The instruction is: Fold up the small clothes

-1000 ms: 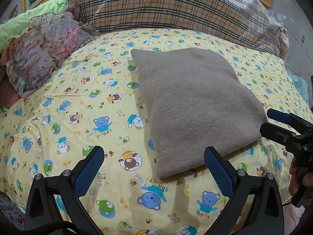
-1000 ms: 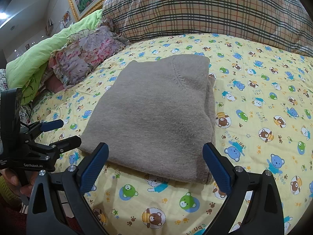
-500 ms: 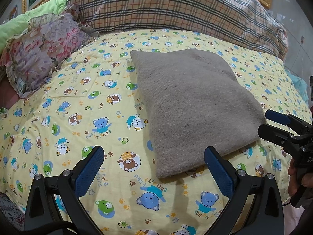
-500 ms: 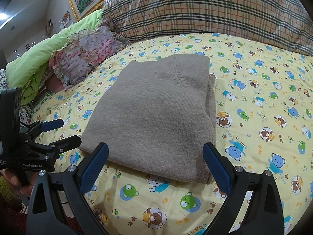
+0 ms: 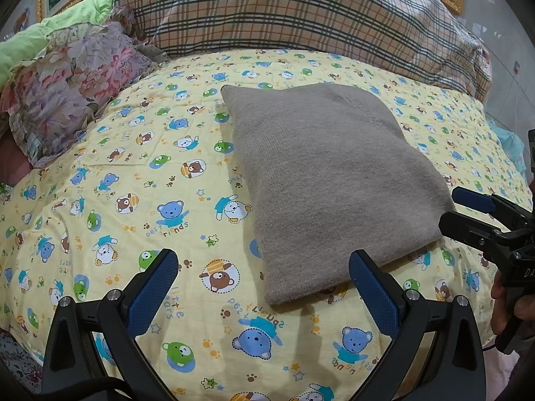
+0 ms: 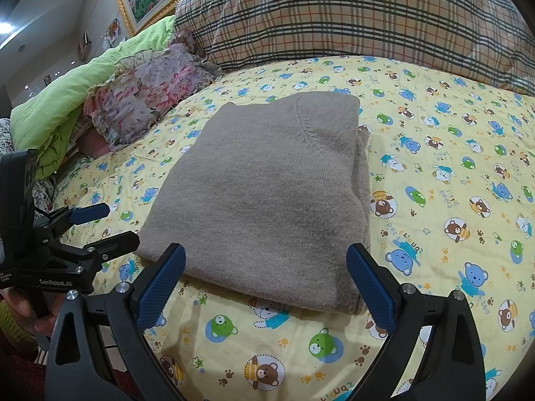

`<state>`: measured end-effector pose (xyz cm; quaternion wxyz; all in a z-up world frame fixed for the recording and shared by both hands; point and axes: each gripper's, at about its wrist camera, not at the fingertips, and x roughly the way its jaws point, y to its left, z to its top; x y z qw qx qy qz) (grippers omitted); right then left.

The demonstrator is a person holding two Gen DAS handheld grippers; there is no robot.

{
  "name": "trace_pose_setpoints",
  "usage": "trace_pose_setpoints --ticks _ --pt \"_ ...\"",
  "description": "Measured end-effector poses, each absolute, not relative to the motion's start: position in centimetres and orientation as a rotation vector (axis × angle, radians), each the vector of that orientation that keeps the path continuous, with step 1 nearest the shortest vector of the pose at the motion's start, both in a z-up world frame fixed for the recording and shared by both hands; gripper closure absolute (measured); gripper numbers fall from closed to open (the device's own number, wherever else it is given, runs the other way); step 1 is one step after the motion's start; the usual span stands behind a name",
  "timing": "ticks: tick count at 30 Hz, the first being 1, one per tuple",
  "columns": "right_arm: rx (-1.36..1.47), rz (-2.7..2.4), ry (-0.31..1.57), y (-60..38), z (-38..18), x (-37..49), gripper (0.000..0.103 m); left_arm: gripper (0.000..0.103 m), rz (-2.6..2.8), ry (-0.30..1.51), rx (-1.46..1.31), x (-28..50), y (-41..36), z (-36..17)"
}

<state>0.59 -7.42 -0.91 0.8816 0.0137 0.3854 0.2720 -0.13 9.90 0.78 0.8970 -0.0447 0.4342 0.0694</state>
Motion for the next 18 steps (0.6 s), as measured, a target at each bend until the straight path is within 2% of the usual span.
trace_pose_setpoints --ticks 18 --pt "0.03 0.569 0.799 -7.38 -0.77 0.53 0.006 0.001 0.14 0.898 -0.088 0.02 9.81 0.96"
